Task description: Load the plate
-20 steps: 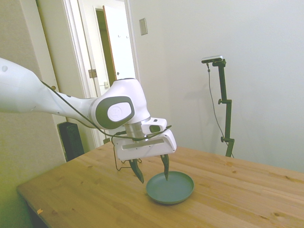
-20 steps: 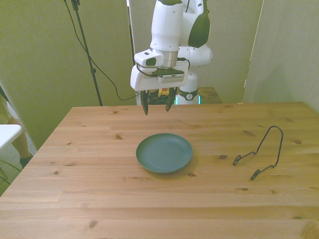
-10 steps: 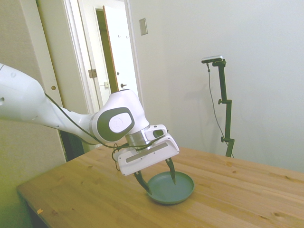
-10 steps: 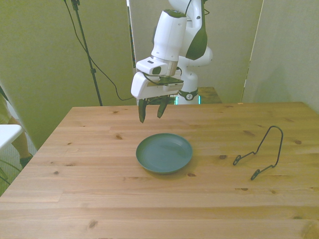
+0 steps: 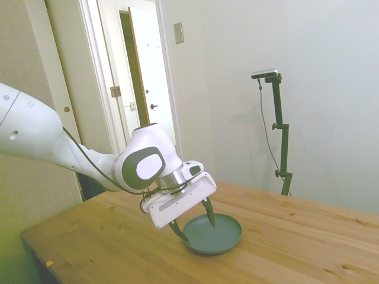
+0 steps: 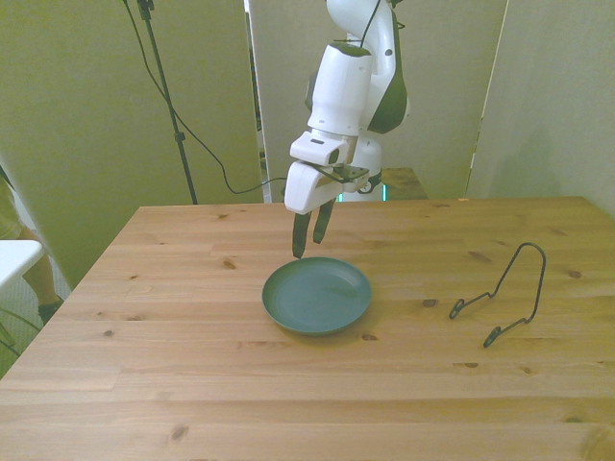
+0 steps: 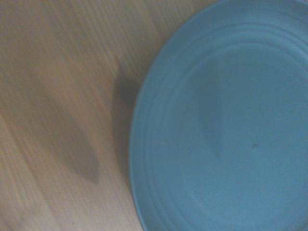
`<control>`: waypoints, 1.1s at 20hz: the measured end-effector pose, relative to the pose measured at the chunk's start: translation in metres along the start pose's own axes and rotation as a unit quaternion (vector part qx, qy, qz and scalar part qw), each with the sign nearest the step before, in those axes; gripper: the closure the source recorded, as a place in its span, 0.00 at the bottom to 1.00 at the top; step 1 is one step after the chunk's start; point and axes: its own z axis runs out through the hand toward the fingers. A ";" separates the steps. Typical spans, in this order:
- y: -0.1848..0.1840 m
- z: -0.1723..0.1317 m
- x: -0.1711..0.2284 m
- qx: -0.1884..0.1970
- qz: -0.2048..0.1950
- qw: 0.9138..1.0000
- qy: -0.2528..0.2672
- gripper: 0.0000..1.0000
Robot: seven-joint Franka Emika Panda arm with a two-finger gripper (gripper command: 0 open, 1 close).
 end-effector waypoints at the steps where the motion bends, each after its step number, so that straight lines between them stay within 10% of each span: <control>1: -0.004 0.001 0.001 -0.006 -0.009 1.000 0.009 0.00; 15: -0.034 0.030 0.011 -0.026 -0.066 0.997 0.025 0.00; 16: -0.035 0.031 0.011 -0.026 -0.068 0.997 0.024 1.00; 22: -0.034 0.039 0.011 -0.039 -0.088 0.995 0.033 1.00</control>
